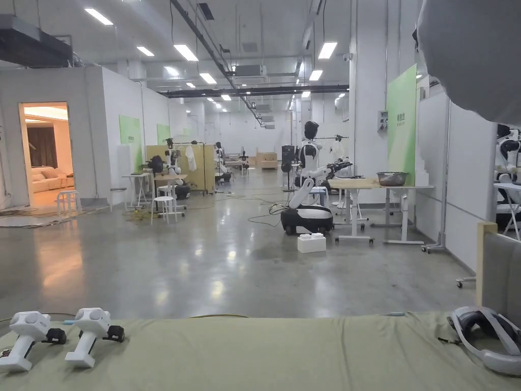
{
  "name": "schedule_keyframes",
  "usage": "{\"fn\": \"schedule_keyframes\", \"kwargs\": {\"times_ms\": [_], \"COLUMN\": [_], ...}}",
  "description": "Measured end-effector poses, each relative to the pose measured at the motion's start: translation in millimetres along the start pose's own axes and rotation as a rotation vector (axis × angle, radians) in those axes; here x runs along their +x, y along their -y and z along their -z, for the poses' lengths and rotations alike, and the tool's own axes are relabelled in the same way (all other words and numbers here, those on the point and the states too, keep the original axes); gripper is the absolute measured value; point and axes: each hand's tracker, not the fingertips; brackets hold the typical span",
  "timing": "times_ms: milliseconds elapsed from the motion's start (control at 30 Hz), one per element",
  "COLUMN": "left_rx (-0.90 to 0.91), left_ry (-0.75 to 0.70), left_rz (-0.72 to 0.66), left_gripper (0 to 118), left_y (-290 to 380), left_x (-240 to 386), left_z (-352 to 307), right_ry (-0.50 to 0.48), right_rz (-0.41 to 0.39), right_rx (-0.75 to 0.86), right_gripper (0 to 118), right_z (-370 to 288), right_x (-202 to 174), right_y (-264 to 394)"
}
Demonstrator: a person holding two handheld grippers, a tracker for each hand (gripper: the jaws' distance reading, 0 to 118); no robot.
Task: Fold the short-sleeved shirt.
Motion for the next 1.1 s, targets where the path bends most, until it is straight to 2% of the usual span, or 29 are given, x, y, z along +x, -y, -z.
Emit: {"fn": "schedule_keyframes", "kwargs": {"times_ms": [400, 533, 633, 700, 767, 867, 967, 1100], "left_rx": [-0.004, -0.009, -0.017, -0.021, -0.016, -0.009, 0.001, 0.003], "left_ry": [0.004, 0.008, -0.002, -0.009, -0.009, 0.009, 0.019, 0.033], "left_rz": [-0.03, -0.061, -0.074, -0.081, -0.081, -0.075, -0.074, -0.078], "left_gripper": [118, 118, 118, 118, 118, 118, 118, 118], "left_y": [3.0, 4.1, 5.2, 5.6, 5.7, 4.3, 1.0, -0.8], "left_x": [-4.1, -6.6, -9.1, -10.1, -10.4, -10.2, -7.6, -6.4], "left_z": [0.3, 1.5, 2.2, 2.3, 1.3, -0.7, -1.7, -1.1], "right_ry": [-0.009, -0.035, -0.065, -0.019, 0.011, -0.019, -0.048, 0.006], "right_rz": [0.012, 0.114, 0.282, 0.389, 0.453, 0.485, 0.516, 0.52], "right_rx": [-0.026, -0.058, -0.077, -0.08, -0.141, -0.242, -0.227, -0.221], "right_gripper": [118, 118, 118, 118, 118, 118, 118, 118], "right_z": [4.7, 6.3, 6.9, 7.1, 9.9, 12.7, 10.6, 8.5], "right_x": [-2.2, -0.9, 2.5, 3.9, 5.8, 9.4, 11.8, 11.1], "right_y": [-0.7, -11.7, -23.0, -25.9, -29.6, -33.0, -32.3, -34.6]}}
